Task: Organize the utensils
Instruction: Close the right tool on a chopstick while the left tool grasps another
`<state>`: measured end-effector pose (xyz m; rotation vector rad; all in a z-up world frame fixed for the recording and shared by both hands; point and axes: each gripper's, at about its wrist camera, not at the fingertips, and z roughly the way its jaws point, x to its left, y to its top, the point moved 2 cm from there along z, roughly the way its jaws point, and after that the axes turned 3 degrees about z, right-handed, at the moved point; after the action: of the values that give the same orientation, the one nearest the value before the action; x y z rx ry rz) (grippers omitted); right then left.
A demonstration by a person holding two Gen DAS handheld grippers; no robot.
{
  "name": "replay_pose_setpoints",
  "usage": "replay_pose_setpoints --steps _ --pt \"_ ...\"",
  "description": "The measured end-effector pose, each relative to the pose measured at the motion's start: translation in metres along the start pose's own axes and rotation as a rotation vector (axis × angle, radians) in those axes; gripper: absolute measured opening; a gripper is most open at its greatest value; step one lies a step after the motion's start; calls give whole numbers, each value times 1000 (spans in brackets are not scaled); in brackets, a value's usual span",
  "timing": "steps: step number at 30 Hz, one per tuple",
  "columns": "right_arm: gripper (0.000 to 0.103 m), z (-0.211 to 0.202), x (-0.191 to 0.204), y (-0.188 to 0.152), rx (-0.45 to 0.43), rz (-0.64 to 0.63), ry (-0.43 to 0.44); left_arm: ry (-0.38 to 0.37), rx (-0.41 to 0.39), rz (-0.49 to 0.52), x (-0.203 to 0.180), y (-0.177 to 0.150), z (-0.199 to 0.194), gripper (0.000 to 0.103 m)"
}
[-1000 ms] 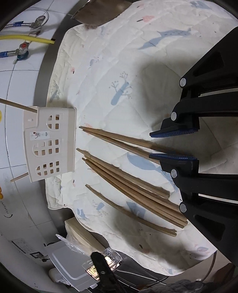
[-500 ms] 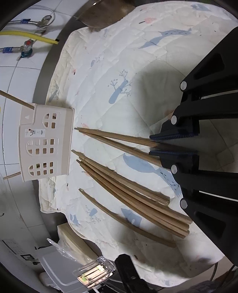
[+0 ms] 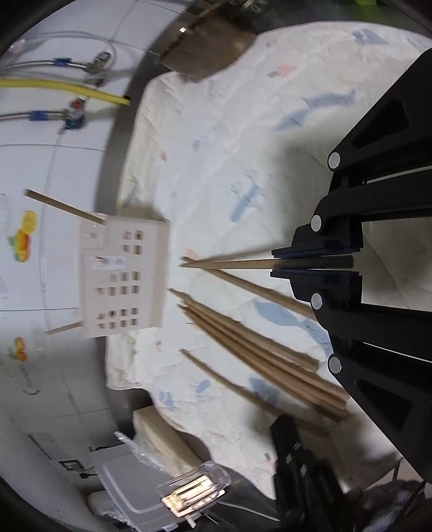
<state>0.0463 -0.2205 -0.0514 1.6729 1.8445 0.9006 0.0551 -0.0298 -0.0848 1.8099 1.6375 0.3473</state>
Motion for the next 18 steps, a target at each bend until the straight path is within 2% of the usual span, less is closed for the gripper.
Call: replay_pose_setpoints --steps 10,15,18 --pt "7 -45 -2 40 -147 -25 20 72 4 16 -5 3 8 8" --pt "7 -52 -3 56 -164 -40 40 64 -14 28 -4 9 -2 5" --pt "7 -52 -6 69 -161 -46 60 63 -54 46 -5 20 -19 5"
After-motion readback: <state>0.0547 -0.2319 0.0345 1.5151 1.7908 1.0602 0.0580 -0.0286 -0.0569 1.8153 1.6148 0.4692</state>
